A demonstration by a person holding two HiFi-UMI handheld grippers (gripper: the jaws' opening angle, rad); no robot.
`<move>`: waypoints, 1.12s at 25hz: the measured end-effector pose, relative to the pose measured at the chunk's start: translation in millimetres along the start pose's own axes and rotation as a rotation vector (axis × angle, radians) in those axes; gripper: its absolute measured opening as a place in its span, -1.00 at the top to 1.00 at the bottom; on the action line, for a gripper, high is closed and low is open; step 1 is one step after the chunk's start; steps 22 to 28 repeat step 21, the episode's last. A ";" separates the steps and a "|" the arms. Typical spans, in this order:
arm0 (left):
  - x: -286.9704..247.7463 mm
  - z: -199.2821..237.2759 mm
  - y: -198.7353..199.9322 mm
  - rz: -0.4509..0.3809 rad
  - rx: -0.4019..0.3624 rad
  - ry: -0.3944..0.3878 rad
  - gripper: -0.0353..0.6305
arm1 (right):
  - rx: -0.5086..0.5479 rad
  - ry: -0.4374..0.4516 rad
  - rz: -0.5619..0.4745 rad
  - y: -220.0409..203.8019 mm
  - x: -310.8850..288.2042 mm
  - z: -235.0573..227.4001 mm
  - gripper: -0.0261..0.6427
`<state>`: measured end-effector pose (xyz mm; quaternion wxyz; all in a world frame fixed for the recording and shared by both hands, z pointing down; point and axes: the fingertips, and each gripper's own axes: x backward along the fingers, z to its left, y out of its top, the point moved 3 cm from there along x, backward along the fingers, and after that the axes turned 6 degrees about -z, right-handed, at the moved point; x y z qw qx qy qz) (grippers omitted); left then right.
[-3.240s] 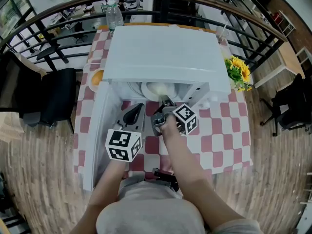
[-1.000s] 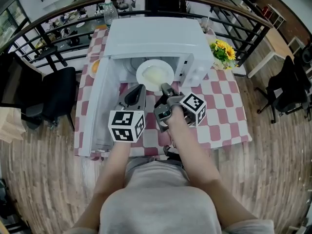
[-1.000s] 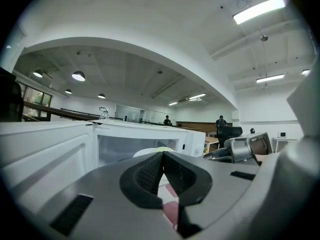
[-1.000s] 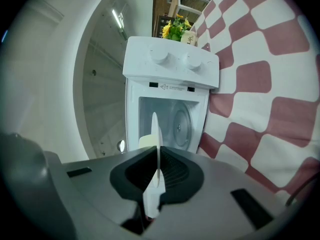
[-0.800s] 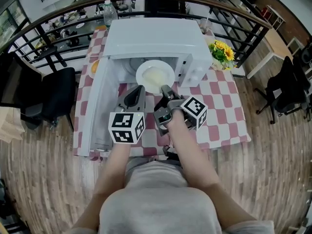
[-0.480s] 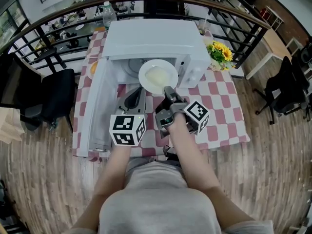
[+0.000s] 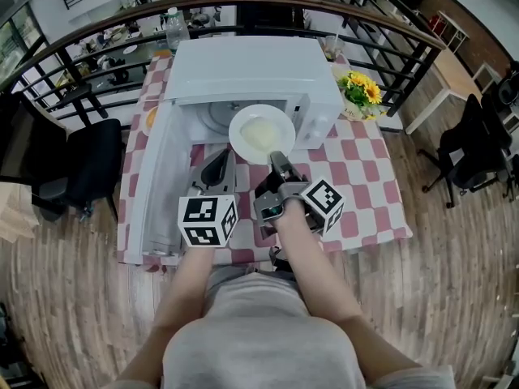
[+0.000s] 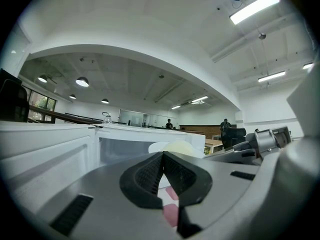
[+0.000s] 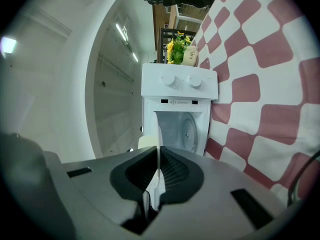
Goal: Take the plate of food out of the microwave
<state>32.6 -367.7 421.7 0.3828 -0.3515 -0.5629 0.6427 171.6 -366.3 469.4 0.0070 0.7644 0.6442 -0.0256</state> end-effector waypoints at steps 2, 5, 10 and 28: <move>-1.1 -0.4 0.8 -0.003 -0.003 0.003 0.89 | 0.004 -0.003 0.008 -0.8 0.5 -1.0 0.82; -2.2 -2.5 4.0 -0.008 -0.008 0.005 0.89 | 0.014 -0.007 0.021 -2.6 1.1 0.4 0.82; -5.0 -6.1 7.7 -0.014 -0.022 0.003 0.89 | 0.020 -0.005 0.030 -2.5 0.7 1.7 0.82; -5.8 -9.1 7.3 -0.024 -0.022 0.018 0.89 | 0.049 0.007 0.027 3.0 4.4 3.4 0.82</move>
